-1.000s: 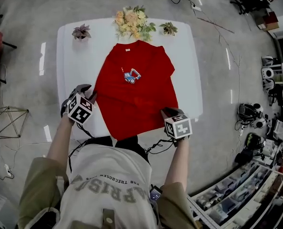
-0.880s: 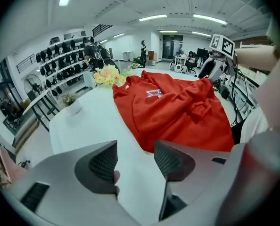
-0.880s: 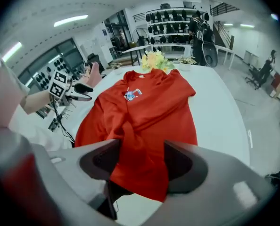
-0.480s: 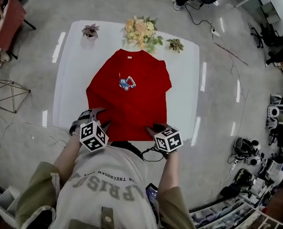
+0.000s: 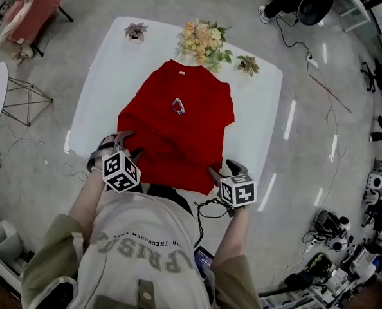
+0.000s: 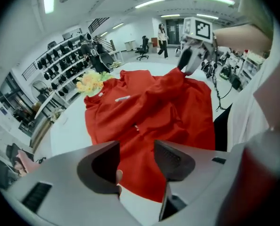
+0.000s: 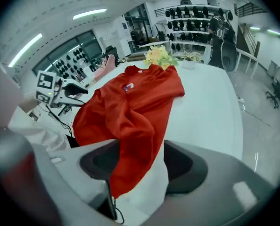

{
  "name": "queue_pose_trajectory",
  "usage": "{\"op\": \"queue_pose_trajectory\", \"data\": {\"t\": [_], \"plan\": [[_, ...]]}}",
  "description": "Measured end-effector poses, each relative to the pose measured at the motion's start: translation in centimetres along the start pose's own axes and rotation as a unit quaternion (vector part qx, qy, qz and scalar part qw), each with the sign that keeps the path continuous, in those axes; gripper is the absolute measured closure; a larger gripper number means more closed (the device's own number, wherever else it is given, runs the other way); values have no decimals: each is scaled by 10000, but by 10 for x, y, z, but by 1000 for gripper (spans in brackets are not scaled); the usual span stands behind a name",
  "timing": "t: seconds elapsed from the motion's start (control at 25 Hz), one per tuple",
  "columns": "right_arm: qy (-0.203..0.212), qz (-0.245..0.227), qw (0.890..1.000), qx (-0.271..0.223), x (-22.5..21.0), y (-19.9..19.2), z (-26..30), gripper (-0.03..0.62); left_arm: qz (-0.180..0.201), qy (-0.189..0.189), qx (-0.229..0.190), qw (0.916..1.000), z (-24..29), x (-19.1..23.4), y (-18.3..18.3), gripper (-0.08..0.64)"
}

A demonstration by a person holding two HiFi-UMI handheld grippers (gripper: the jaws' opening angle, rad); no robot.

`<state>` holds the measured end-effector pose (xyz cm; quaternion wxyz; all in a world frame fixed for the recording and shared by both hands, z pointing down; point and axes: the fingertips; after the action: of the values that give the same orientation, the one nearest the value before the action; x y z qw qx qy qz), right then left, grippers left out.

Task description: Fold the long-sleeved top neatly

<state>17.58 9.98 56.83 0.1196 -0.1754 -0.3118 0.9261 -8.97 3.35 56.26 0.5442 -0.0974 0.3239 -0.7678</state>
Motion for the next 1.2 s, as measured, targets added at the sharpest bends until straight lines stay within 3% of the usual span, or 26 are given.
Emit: {"op": "queue_pose_trajectory", "data": {"t": [0.16, 0.24, 0.4, 0.56, 0.64, 0.72, 0.88, 1.04, 1.12, 1.2], "plan": [[435, -265, 9987, -25, 47, -6, -17, 311, 501, 359, 233, 9978, 7, 53, -9, 333], [417, -261, 9987, 97, 63, -17, -2, 313, 685, 353, 341, 9964, 17, 70, -13, 333], [-325, -295, 9988, 237, 60, -27, 26, 339, 575, 21, 256, 9980, 31, 77, -14, 334], [-1019, -245, 9943, 184, 41, -22, 36, 515, 570, -492, 235, 9969, 43, 72, -19, 334], [-1106, -489, 9921, 342, 42, -23, 32, 568, 664, -684, 273, 9951, 48, 71, -23, 334], [-1049, -645, 9916, 393, 53, -22, 15, 574, 713, -803, 244, 9939, 49, 71, -25, 334], [-640, -221, 9974, 257, 89, -34, -25, 575, 699, -975, 219, 9925, 47, 77, -37, 333], [-711, -146, 9953, 642, 92, -75, -19, 574, 269, -1150, 52, 9930, 48, 80, -42, 333], [-689, -202, 9941, 818, 95, -83, -19, 544, 254, -1243, 77, 9919, 46, 80, -43, 331], [-516, -176, 9956, 758, 103, -74, -28, 321, 331, -1333, 41, 9905, 38, 82, -38, 328]]}}
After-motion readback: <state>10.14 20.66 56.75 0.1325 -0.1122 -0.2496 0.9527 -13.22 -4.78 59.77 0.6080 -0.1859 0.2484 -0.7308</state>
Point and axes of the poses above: the fingertips, and each gripper's own axes: z forward along the fingers, x to its left, y out of its top, and after that the axes turned 14 degrees about -x, right-handed
